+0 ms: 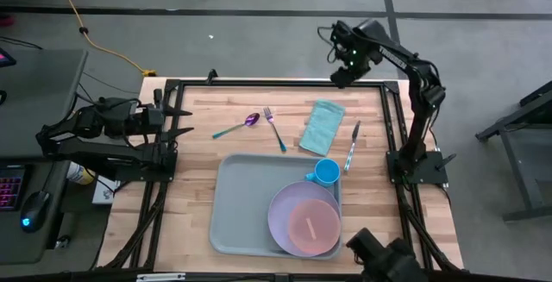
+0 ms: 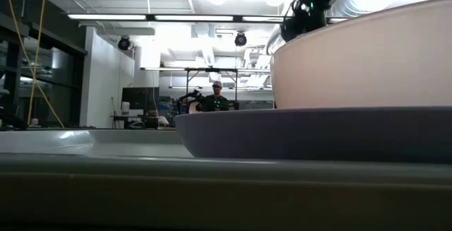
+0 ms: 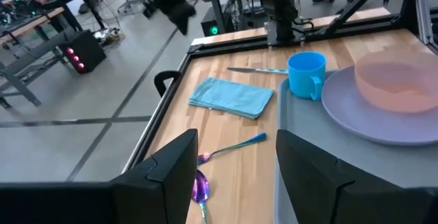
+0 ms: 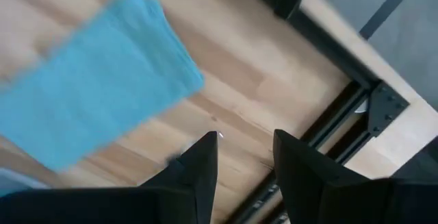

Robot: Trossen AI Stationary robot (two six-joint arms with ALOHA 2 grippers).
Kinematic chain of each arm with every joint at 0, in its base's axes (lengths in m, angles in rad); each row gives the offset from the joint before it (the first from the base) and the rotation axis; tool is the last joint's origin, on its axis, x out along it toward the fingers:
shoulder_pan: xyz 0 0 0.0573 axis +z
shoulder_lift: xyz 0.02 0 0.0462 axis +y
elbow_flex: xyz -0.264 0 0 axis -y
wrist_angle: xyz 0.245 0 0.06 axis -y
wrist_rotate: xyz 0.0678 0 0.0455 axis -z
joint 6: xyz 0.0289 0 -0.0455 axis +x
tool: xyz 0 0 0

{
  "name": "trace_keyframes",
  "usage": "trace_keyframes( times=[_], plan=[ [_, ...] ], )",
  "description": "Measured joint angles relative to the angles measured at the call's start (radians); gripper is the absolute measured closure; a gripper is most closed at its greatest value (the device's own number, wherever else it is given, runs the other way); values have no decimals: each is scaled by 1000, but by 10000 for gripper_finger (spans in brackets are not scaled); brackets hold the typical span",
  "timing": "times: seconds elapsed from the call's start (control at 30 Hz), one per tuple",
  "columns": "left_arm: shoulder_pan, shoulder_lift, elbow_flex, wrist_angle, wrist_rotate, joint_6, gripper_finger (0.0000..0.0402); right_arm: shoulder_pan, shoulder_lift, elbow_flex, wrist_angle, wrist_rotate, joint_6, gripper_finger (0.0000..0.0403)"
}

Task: Set up tray
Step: Put the blue napkin on the serving tray to the left of the purple plate

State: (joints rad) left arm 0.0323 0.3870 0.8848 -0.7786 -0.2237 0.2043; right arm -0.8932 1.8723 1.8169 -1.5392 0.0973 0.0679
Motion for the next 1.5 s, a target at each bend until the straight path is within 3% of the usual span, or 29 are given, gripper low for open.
trace_keyframes(
  times=[0.13,0.3,0.47,0.6,0.77,1.07,1.2,1.5],
  plan=[
    [0,0,0,6,20,-1,174,-16,0,-143,66,-20,-133,284],
    [0,0,0,27,32,-1,174,-29,0,-268,204,-199,-208,284],
    [0,0,0,27,32,-4,174,-28,0,-330,317,-314,-253,284],
    [0,0,0,27,32,-27,174,-33,0,-351,376,-341,-292,282],
    [0,0,0,27,32,-36,174,-55,0,-360,416,-403,-308,244],
    [0,0,0,28,32,-60,174,-63,0,-360,463,-335,-314,160],
    [0,0,0,29,32,-63,174,-67,12,-360,487,-286,-292,151],
    [0,0,0,30,32,-83,174,-105,83,-360,507,-336,-267,150]
  ],
)
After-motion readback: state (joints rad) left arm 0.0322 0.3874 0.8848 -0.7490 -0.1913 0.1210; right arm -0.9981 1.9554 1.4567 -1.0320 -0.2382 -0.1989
